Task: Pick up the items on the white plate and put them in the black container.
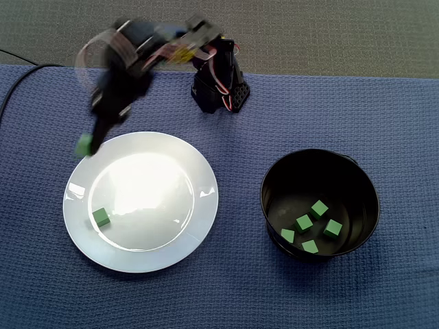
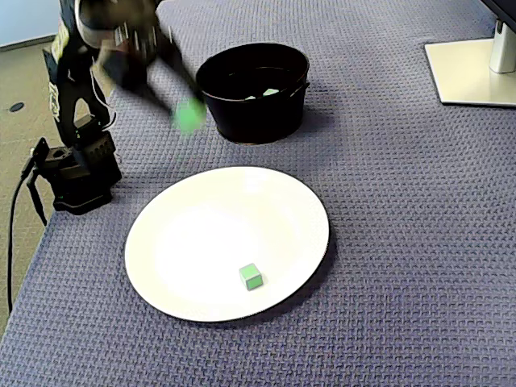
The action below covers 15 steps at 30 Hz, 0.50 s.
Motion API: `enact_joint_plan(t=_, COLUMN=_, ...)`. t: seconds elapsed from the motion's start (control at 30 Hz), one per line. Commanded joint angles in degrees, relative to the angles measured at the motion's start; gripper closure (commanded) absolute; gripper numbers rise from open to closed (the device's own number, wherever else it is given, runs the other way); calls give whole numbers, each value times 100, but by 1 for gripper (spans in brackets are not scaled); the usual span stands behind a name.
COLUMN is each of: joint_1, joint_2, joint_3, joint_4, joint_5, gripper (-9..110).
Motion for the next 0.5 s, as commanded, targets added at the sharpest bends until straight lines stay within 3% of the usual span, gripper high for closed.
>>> enact_joint_plan(t=0.0, joint_1=-1608, joint_2=1538, joint_3=-79, joint_4=-439, joint_5=-62, gripper=102)
enact_joint_plan(t=0.2, joint_1=-4667, joint_2=2145, joint_3=1898, joint_4=-1274, joint_5=-264, gripper=102)
enact_joint_plan(t=0.47, joint_1=-6513, joint_2=835, joint_3=3990, joint_4=-2461, joint_5=264, gripper=102)
